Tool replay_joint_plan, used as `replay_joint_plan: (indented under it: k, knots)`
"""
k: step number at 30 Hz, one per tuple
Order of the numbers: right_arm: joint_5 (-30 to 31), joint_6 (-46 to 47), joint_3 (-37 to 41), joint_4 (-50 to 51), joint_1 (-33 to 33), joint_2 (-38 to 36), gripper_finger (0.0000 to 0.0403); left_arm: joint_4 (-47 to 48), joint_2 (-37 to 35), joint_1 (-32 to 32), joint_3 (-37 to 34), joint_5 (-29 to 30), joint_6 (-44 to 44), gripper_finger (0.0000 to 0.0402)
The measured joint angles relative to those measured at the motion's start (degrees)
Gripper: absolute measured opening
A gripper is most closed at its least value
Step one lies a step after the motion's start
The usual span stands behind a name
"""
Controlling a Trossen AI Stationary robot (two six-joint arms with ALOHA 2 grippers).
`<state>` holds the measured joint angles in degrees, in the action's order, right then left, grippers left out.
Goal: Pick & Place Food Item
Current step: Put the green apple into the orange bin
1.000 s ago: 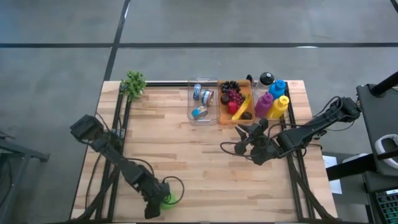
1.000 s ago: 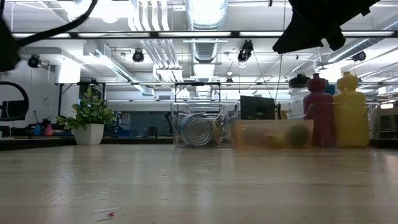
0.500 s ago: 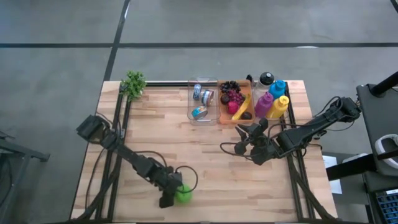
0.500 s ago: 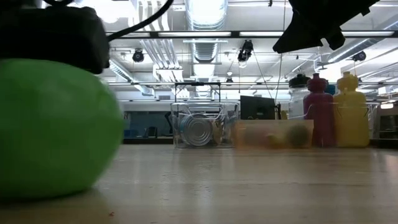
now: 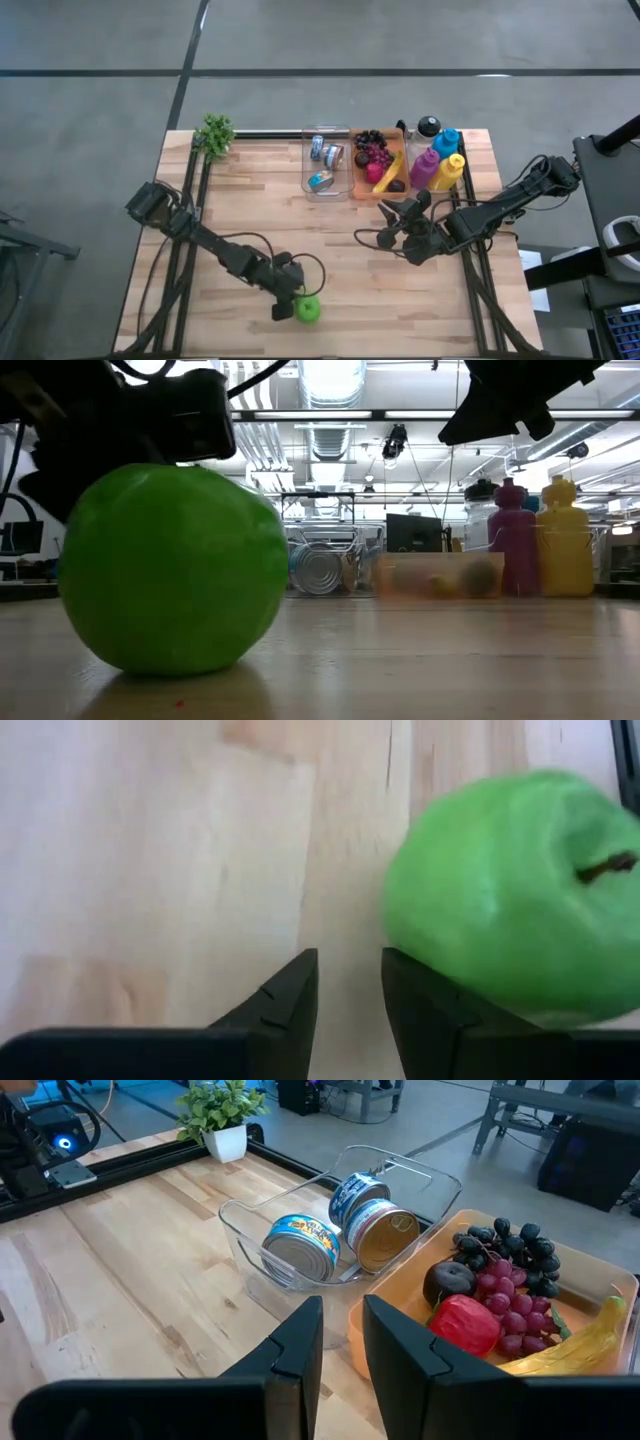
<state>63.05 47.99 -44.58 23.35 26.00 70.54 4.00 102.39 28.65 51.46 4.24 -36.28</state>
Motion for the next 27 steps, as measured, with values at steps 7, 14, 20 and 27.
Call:
replay_joint_plan:
  k: [7,14,20,27]
  knots:
    - [0.0,0.3,0.0,-0.1,0.0,0.0,0.0059,-1.9,0.0,-0.8,0.0,1.4,1.8,0.0118]
    - [0.0,1.1,0.0,-0.1,0.0,0.0,0.0059,4.0,0.0,-0.3,0.0,0.8,0.6,0.0118]
    - [0.0,1.2,0.0,-0.1,0.0,0.0,0.0067,8.0,-0.2,1.9,0.0,-0.8,-0.2,0.0118]
    - [0.0,2.6,0.0,-0.2,0.0,0.0,0.007,3.8,-0.2,5.7,0.0,-2.2,-1.2,0.0118]
